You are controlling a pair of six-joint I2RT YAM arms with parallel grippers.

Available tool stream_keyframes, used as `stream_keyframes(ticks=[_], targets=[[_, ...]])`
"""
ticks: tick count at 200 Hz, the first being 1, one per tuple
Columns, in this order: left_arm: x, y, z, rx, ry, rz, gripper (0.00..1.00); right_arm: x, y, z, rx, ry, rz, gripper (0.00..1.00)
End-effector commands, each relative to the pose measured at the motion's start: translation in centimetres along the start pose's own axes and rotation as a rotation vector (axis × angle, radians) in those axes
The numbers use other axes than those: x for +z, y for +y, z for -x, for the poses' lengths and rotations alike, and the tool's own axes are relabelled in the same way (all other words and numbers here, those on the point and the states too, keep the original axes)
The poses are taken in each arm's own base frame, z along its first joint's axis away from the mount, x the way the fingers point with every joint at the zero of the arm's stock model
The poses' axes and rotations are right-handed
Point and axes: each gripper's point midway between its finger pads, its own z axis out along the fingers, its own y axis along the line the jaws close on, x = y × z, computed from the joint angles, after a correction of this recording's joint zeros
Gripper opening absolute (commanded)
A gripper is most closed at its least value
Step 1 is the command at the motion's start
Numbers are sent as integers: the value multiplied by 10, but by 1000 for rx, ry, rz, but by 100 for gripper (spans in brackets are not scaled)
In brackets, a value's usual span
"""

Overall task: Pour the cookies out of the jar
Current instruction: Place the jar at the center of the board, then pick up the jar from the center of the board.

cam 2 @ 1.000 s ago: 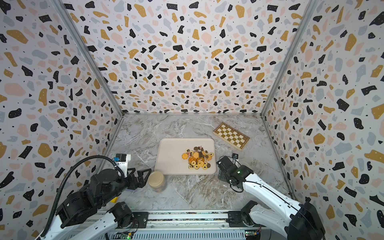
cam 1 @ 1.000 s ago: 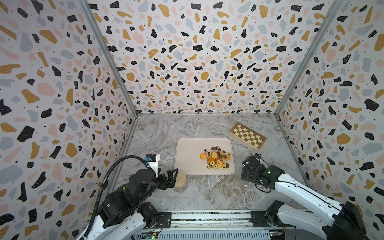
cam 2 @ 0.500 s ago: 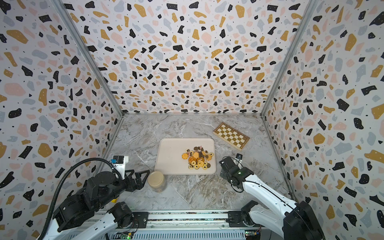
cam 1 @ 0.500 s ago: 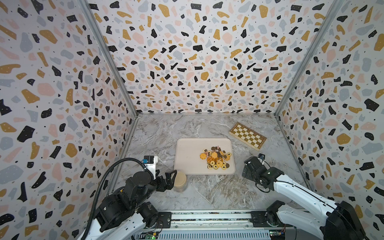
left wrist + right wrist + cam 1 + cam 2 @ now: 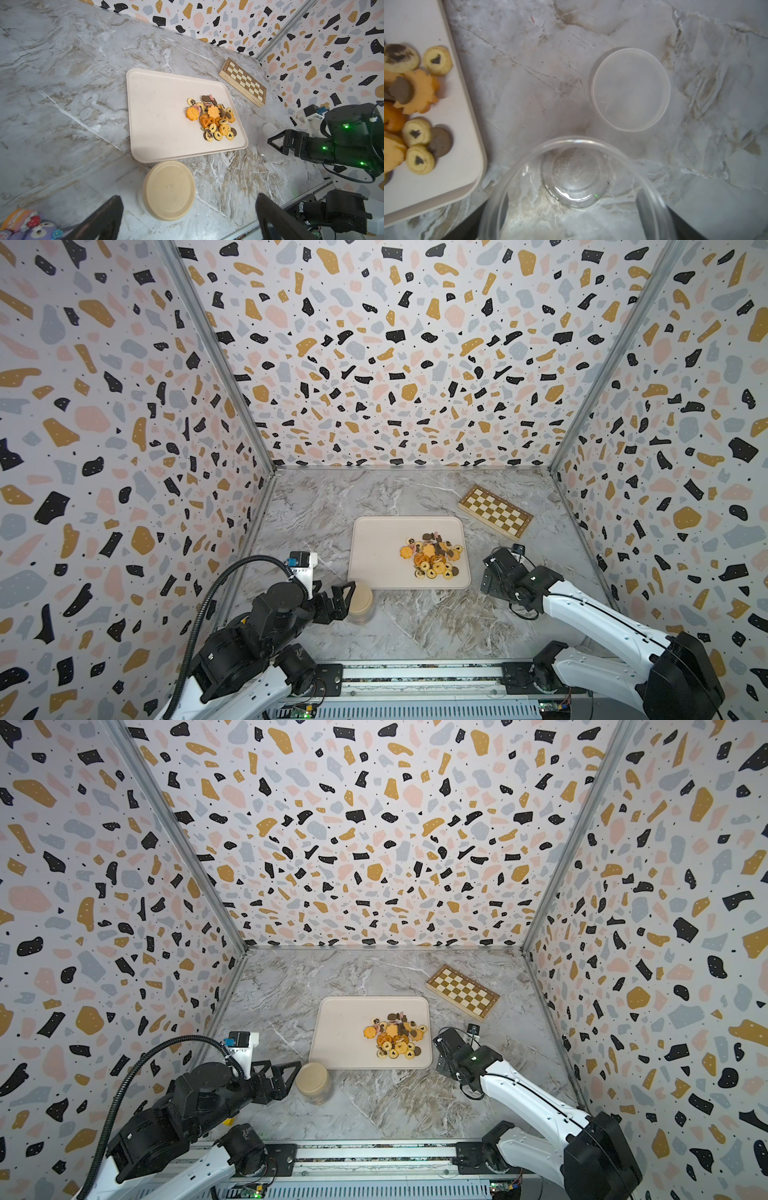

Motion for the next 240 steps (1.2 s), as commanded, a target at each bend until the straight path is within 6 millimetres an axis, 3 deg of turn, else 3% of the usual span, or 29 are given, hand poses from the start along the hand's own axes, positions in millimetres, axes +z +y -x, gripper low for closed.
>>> stream_keyframes(ticks=[1,56,80,100,117,141,161,183,202,222,240], targets=[[-4,-4,5,-9,-9,-16,99,-22,-15,-4,22,19,-71,99],[-4,-5,7,-17,-7,-10,100,-70,-25,9,50,-43,-47,99],[-7,-6,9,-26,-7,-12,100,-93,-17,16,27,-91,-9,99],[-11,-5,13,-31,-21,-2,99,-119,15,23,-39,-146,117,99],[-16,0,19,-46,-40,32,99,-148,62,23,-143,-171,307,96],[-25,0,34,-52,-57,77,99,-203,131,5,-314,-171,602,92],[-27,-2,43,-62,-36,108,99,-234,158,-12,-392,-198,711,93],[-6,-12,28,-109,88,111,99,-236,172,-32,-443,-185,734,100],[6,-13,16,-152,157,128,99,-223,177,-48,-473,-172,699,100],[5,5,17,-157,147,215,99,-211,184,-59,-496,-154,679,100],[16,31,10,-207,208,304,99,-211,198,-63,-512,-159,701,100]])
